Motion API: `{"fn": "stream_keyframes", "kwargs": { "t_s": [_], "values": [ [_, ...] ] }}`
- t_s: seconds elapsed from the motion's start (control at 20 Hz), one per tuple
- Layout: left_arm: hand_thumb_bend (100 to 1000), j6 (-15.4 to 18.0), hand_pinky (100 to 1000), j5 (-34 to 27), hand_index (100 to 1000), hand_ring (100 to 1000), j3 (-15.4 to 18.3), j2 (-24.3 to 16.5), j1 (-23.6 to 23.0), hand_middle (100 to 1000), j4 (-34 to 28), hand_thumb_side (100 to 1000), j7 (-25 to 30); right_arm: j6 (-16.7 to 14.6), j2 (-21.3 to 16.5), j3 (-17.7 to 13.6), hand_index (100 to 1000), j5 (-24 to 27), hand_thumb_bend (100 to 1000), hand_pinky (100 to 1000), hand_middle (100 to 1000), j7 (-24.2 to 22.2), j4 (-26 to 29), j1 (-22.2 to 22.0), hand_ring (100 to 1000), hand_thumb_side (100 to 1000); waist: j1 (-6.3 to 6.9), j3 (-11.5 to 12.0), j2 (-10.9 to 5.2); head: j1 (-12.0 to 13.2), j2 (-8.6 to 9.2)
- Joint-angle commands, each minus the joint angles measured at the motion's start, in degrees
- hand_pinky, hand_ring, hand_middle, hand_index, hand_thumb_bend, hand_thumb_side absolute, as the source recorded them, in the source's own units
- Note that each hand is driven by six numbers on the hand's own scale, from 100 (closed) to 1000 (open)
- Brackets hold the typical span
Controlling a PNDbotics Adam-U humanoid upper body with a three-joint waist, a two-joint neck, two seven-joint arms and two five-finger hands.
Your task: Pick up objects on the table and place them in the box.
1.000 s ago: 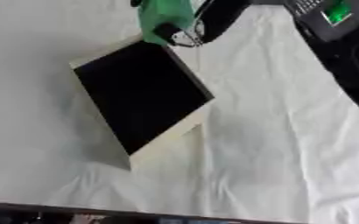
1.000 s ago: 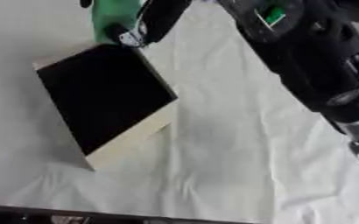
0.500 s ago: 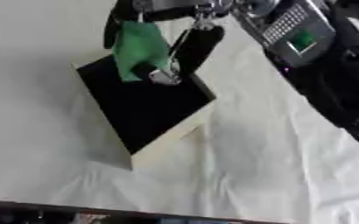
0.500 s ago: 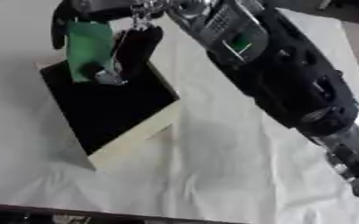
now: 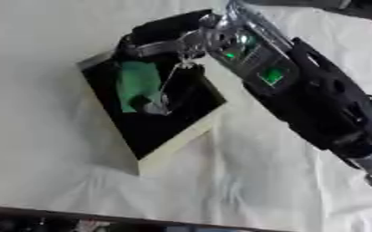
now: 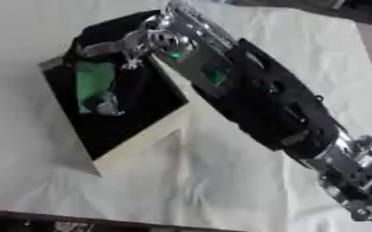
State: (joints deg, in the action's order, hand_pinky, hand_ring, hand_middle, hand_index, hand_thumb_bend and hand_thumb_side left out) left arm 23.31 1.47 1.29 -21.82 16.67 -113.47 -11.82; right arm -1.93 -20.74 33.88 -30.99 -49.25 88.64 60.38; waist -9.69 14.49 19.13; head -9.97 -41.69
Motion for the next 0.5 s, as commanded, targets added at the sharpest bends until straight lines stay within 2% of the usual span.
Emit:
{"fn": "stream_keyframes", "kwargs": {
  "t_s": [0.05, 0.2, 0.35, 0.45, 0.5],
  "values": [
    [115, -0.03, 587, -0.35, 768, 674, 0.25, -0.94, 0.44, 673, -1.12, 602, 0.30, -1.09, 0.19, -0.50, 819, -2.60, 100, 611, 642, 0.89, -2.07, 0.37, 727, 258, 0.48, 0.17, -0.83, -0.14, 0.59],
    [116, -0.16, 586, -0.30, 768, 674, 0.32, -0.86, 0.26, 672, -1.12, 603, 0.23, -1.97, 0.32, -1.07, 819, -3.89, 100, 613, 645, 2.22, -3.04, 0.46, 731, 231, 0.38, 0.26, -0.78, -0.07, 0.69],
    [116, -0.25, 585, -0.38, 767, 673, 0.14, -0.77, 0.42, 671, -1.12, 606, 0.41, -3.13, 0.54, -0.27, 826, -4.52, 100, 659, 691, 1.66, -4.14, 0.22, 772, 383, 0.27, 0.33, -0.69, -0.14, 0.78],
    [113, -0.38, 585, -0.44, 767, 673, 0.15, -0.68, 0.40, 670, -1.12, 608, 0.43, -4.63, 0.69, 0.57, 857, -5.01, 100, 742, 767, 0.21, -4.73, -0.07, 859, 493, 0.25, 0.37, -0.64, -0.25, 0.70],
    [113, -0.45, 585, -0.45, 766, 673, 0.15, -0.64, 0.37, 669, -1.12, 608, 0.45, -5.51, 0.73, 0.79, 875, -5.31, 136, 775, 790, -0.66, -4.81, -0.15, 892, 538, 0.26, 0.38, -0.62, -0.28, 0.65]
  ]
}}
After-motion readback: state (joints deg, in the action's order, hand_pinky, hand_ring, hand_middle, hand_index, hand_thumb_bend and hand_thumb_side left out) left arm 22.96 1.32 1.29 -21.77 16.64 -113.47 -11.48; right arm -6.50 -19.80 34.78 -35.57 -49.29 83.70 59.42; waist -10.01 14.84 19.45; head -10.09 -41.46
